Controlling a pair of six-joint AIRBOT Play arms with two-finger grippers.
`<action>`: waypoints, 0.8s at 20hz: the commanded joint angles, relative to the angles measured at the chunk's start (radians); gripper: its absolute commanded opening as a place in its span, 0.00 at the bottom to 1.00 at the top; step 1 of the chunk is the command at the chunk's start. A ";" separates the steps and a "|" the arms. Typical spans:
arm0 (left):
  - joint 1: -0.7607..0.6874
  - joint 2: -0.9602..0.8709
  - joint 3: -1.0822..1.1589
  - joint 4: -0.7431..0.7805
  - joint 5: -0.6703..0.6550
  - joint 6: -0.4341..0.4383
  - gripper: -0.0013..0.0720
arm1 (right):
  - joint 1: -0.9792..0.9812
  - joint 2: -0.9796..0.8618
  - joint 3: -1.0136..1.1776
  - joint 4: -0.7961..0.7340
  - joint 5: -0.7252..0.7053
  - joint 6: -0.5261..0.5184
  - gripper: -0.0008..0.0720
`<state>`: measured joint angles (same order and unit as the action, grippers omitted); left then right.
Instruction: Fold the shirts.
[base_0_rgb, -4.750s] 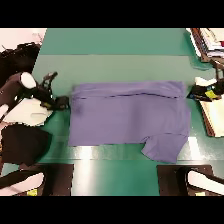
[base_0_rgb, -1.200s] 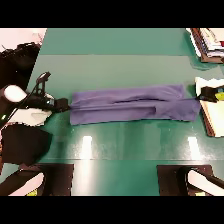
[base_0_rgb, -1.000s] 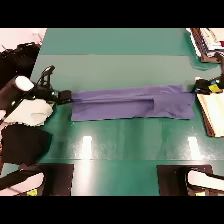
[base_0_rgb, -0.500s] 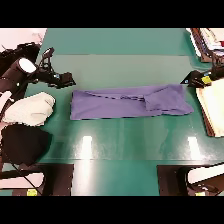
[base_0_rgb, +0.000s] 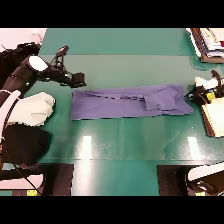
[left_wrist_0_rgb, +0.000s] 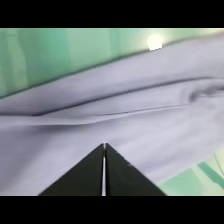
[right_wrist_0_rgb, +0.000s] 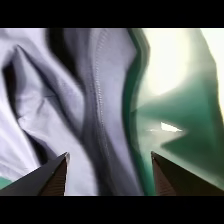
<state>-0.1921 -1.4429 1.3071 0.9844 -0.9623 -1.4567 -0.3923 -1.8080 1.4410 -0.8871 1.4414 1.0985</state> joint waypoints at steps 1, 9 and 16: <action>-0.100 -0.008 0.002 -0.005 0.050 -0.038 0.05 | 0.029 -0.080 0.027 0.048 0.049 -0.026 0.79; -0.285 -0.194 0.090 -0.104 0.143 -0.039 0.05 | 0.133 -0.095 0.127 0.097 0.114 -0.046 0.04; -0.378 -0.440 0.342 -0.124 0.140 -0.039 0.05 | 0.188 0.172 0.138 0.293 0.098 0.033 0.03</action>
<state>-0.5354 -1.7916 1.5555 0.8783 -0.8242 -1.4952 -0.2390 -1.7370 1.5742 -0.6598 1.5478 1.0767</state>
